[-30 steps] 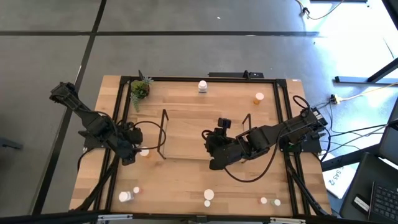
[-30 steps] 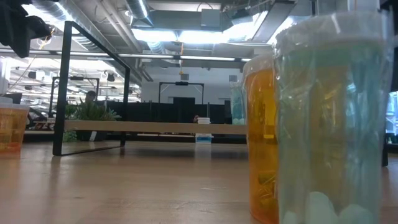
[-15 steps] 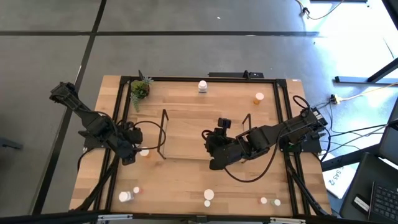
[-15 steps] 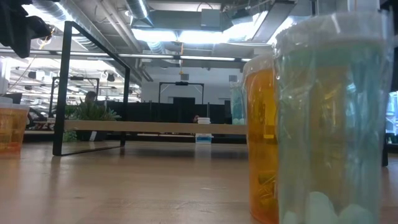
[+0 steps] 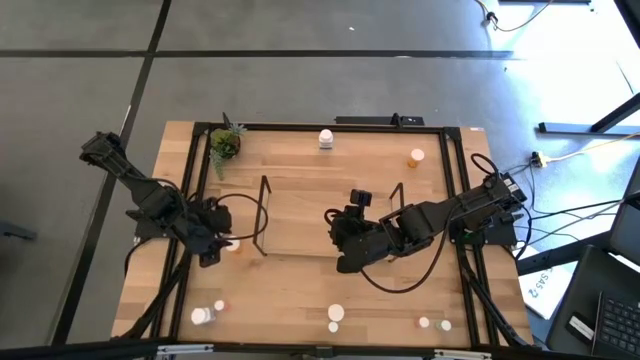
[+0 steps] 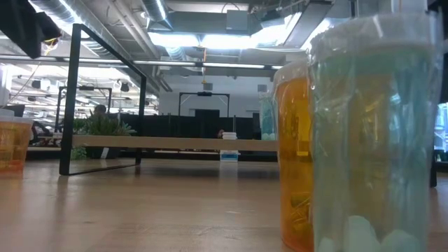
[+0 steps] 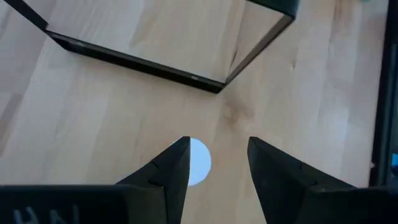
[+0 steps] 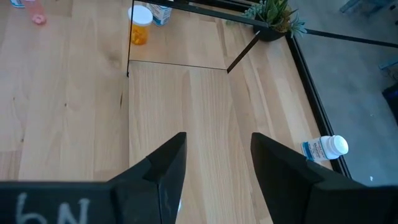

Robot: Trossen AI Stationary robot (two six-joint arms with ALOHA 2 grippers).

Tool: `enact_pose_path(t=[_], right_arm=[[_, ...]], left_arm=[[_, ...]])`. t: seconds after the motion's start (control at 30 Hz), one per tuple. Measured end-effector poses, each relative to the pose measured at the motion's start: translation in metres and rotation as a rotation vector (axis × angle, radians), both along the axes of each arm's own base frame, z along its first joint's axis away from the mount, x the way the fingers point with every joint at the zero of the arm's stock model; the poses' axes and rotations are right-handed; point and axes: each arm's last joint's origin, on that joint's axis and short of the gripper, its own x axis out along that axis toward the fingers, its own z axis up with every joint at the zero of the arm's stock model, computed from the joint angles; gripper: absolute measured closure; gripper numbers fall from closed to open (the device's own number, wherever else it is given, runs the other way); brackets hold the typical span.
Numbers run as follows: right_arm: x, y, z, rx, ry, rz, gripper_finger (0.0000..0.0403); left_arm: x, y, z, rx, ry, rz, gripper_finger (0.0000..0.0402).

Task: Pick and place medicine bottles onto shelf by color
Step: Put the middle orange pill bottle on the shelf

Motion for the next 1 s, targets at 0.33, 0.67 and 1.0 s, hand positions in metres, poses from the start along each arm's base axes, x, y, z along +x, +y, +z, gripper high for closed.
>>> enact_pose_path(t=[0.33,0.67,1.0], right_arm=[[0.0,0.0,0.0,0.0,0.0,0.0,0.0221],[0.0,0.0,0.0,0.0,0.0,0.0,0.0221],[0.0,0.0,0.0,0.001,-0.001,0.001,0.0221]], left_arm=[[-0.001,0.001,-0.001,0.016,0.01,0.003,0.0242],[-0.001,0.001,-0.001,0.009,0.017,-0.003,0.0147],[0.0,-0.004,-0.023,0.026,0.153,-0.059,0.0084]])
